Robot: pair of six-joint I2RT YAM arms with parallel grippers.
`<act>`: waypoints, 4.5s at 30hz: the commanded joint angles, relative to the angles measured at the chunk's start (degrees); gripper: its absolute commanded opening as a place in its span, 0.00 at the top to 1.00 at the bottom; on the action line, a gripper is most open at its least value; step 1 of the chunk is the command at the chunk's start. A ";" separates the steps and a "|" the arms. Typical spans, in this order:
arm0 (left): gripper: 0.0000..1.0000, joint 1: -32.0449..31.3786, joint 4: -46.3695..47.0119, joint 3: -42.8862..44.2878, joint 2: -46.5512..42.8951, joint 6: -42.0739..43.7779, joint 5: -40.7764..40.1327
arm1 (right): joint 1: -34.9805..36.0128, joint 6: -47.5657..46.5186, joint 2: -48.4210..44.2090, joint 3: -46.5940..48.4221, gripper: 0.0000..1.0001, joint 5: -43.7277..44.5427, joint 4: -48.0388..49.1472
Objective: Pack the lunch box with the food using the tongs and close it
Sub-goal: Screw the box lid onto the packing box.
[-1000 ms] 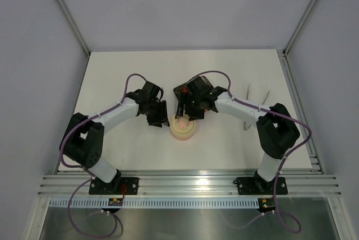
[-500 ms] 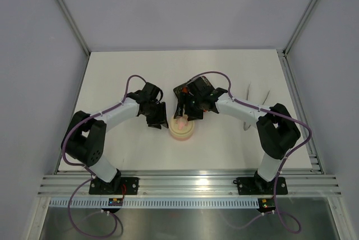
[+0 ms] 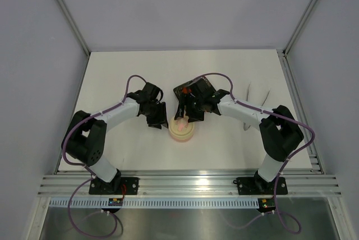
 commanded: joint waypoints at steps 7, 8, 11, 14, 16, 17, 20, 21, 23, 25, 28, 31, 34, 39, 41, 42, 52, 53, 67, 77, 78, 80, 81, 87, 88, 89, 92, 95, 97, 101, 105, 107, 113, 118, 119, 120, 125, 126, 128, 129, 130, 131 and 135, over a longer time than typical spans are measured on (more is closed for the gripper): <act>0.59 -0.07 -1.41 0.18 -7.53 -0.53 -2.11 | 0.52 1.57 -0.65 -1.09 0.25 -2.30 2.74; 0.59 -0.07 -1.50 0.18 -8.15 -0.53 -2.89 | 0.51 1.65 -0.65 -1.09 0.25 -2.30 2.83; 0.59 -0.07 -2.03 -0.08 -11.05 -1.23 -3.60 | 0.60 1.74 -0.65 -1.36 0.25 -2.13 2.92; 0.59 -0.16 -0.72 -1.40 -13.86 -1.76 -1.42 | 0.51 1.83 -0.56 -1.44 0.25 -1.95 3.09; 0.59 -0.16 0.34 -2.01 -14.48 -1.94 0.43 | 0.60 1.83 -0.48 -1.36 0.25 -2.04 3.18; 0.59 -0.07 0.69 -2.36 -14.40 -1.85 1.92 | 0.60 2.00 -0.48 -1.53 0.25 -2.04 3.36; 0.59 -0.25 0.78 -2.72 -12.91 -1.94 2.28 | 0.60 2.18 -0.56 -1.62 0.25 -1.95 3.44; 0.59 -0.25 0.96 -2.81 -12.12 -2.11 2.46 | 0.60 2.27 -0.65 -1.71 0.25 -1.77 3.53; 0.60 -0.25 1.57 -3.07 -11.68 -2.29 3.59 | 0.51 2.36 -1.18 -1.88 0.25 -1.69 3.45; 0.60 -0.42 2.71 -3.42 -11.59 -2.64 4.13 | 0.51 2.27 -1.53 -2.15 0.25 -1.42 3.27; 0.60 -1.03 3.50 -3.34 -10.45 -2.99 5.18 | 0.51 2.09 -1.44 -2.24 0.25 -1.16 2.92; 0.60 -1.91 4.47 -3.42 -8.87 -3.34 5.62 | 0.51 2.18 -1.27 -2.59 0.25 -1.33 3.35; 0.60 -2.44 4.82 -3.69 -7.11 -3.52 5.28 | 0.51 2.53 -1.88 -2.94 0.25 -1.60 3.88; 0.61 -2.62 4.04 -3.77 -4.91 -3.26 3.87 | 0.60 2.36 -3.20 -3.38 0.25 -1.86 4.06; 0.62 -2.53 3.77 -3.86 -4.29 -3.26 3.34 | 0.60 2.36 -3.46 -3.64 0.25 -2.03 4.24; 0.62 -2.53 3.68 -3.86 -4.12 -3.17 3.25 | 0.60 2.36 -3.90 -3.90 0.25 -2.12 4.41; 0.62 -2.53 2.89 -3.77 -2.88 -2.90 2.20 | 0.52 3.06 -6.10 -5.40 0.26 -4.23 7.40; 0.62 -2.62 2.80 -3.77 -2.71 -2.90 2.20 | 0.51 3.06 -6.27 -5.57 0.26 -4.67 7.57; 0.62 -2.62 2.71 -3.51 -0.86 -2.20 2.02 | 0.60 2.71 -8.03 -6.63 0.28 -3.89 7.67; 0.63 -2.62 2.37 -3.34 -0.95 -1.94 1.76 | 0.69 2.18 -4.00 -4.17 0.23 3.50 4.41; 0.63 -2.62 2.19 -3.25 -0.95 -1.85 1.67 | 0.60 2.01 -3.47 -4.08 0.23 3.67 4.50; 0.63 -2.53 2.19 -3.25 -1.04 -1.76 1.58 | 0.60 2.09 -3.12 -4.34 0.23 3.68 4.76; 0.63 -2.62 2.19 -3.25 -1.04 -1.85 1.58 | 0.60 2.18 -3.03 -4.43 0.23 3.42 5.20; 0.63 -2.53 2.36 -3.33 -0.95 -1.76 1.58 | 0.60 2.18 -1.71 -5.31 0.21 -1.85 8.88; 0.63 -2.53 2.28 -3.33 -0.95 -1.76 1.67 | 0.60 2.27 -1.62 -5.49 0.21 -2.38 9.50; 0.63 -2.62 2.28 -3.25 -0.86 -1.67 1.67 | 0.60 2.44 -1.71 -5.92 0.21 -3.61 10.03; 0.63 -2.53 2.19 -3.07 -0.69 -1.59 1.76 | 0.60 2.79 -2.76 -6.71 0.22 -5.63 12.58; 0.63 -2.62 2.28 -2.90 -0.42 -1.67 1.76 | 0.60 2.97 -3.90 -7.24 0.22 -6.95 13.90; 0.63 -2.53 2.10 -2.63 -0.34 -1.50 1.76 | 0.60 2.80 -4.78 -7.33 0.22 -7.48 14.08; 0.63 -2.62 2.10 -2.37 -0.07 -1.50 1.76 | 0.60 3.15 -6.10 -8.04 0.23 -9.24 15.22; 0.63 -2.53 2.01 -2.28 0.02 -1.41 1.67 | 0.69 3.76 -7.07 -8.83 0.24 -10.30 15.93; 0.63 -2.53 2.01 -2.28 0.19 -1.50 1.58 | 0.78 3.85 -7.77 -9.18 0.24 -10.65 16.10; 0.63 -2.53 2.01 -2.10 0.54 -1.32 1.58 | 1.04 3.59 -9.09 -9.80 0.24 -11.18 15.93; 0.63 -2.53 2.01 -2.10 0.89 -1.32 1.49 | 1.30 3.32 -9.26 -9.88 0.24 -11.97 16.28; 0.63 -2.62 2.10 -2.10 0.89 -1.32 1.49 | 1.31 3.32 -9.44 -9.88 0.24 -12.06 16.45; 0.63 -2.62 2.01 -2.10 0.98 -1.32 1.49 | 1.48 3.41 -9.44 -9.80 0.24 -12.14 16.54; 0.63 -2.62 2.01 -2.19 1.07 -1.41 1.41 | 1.57 3.24 -10.05 -9.71 0.24 -12.14 16.19; 0.63 -2.62 2.01 -2.11 1.07 -1.32 1.41 | 1.66 3.24 -10.32 -9.71 0.24 -11.88 16.02; 0.63 -2.62 1.92 -2.02 1.07 -1.23 1.41 | 1.66 2.36 -11.02 -9.71 0.25 -10.92 14.79; 0.63 -2.62 1.84 -1.93 1.07 -1.32 1.41 | 1.66 2.01 -11.20 -9.62 0.26 -10.22 14.35; 0.63 -2.53 1.92 -1.93 1.16 -1.32 1.41 | 1.74 1.57 -11.46 -9.53 0.26 -9.78 13.82; 0.63 -2.53 1.84 -1.84 1.16 -1.23 1.41 | 1.83 0.17 -11.90 -9.27 0.27 -9.08 11.90; 0.63 -2.62 1.40 -1.58 0.98 -1.15 1.32 | 2.01 -5.63 -12.43 -6.73 0.29 -3.45 5.13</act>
